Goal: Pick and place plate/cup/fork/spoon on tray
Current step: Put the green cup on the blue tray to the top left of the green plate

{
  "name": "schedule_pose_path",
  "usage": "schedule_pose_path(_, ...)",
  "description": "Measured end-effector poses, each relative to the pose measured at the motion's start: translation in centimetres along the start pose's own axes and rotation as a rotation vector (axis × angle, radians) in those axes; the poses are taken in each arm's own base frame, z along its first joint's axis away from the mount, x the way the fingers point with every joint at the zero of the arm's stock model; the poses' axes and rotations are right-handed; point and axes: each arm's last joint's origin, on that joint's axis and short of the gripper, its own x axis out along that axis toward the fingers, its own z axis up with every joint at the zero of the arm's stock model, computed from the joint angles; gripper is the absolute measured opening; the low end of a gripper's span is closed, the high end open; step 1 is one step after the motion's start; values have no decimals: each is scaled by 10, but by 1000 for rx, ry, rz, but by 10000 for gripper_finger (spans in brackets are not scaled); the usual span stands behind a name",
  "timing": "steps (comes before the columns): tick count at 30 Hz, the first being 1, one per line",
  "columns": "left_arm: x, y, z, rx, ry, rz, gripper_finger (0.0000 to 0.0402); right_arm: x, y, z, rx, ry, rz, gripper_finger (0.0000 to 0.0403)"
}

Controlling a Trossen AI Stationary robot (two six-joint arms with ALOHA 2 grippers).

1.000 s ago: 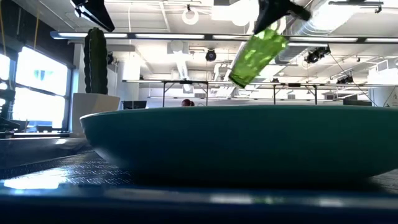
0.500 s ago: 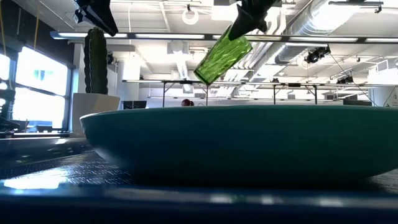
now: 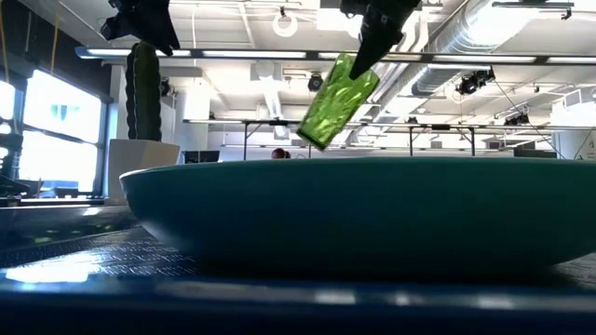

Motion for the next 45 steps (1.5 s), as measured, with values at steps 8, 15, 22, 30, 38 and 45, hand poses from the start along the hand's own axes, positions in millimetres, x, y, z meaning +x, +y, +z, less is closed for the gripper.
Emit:
schedule_pose_path(8, 0, -1, -1, -85, 22, -29, 83, 15, 2, 5, -56, 193, 86, 0)
schedule_pose_path(15, 0, -2, -1, -123, 50, -63, 83, 51, 13, 1, -75, 377, 173, 0)
schedule_pose_path(22, 0, -2, -2, -138, 52, -65, 83, 74, 34, -2, -131, 479, 215, 0)
schedule_pose_path(30, 0, -2, -2, -138, 52, -65, 83, 80, 45, -1, -178, 494, 228, 0)
schedule_pose_path(38, 0, -2, -2, -137, 52, -65, 83, 82, 45, 0, -178, 491, 222, 2)
schedule_pose_path(45, 0, -2, -2, -136, 52, -65, 83, 85, 45, -1, -178, 497, 224, 36)
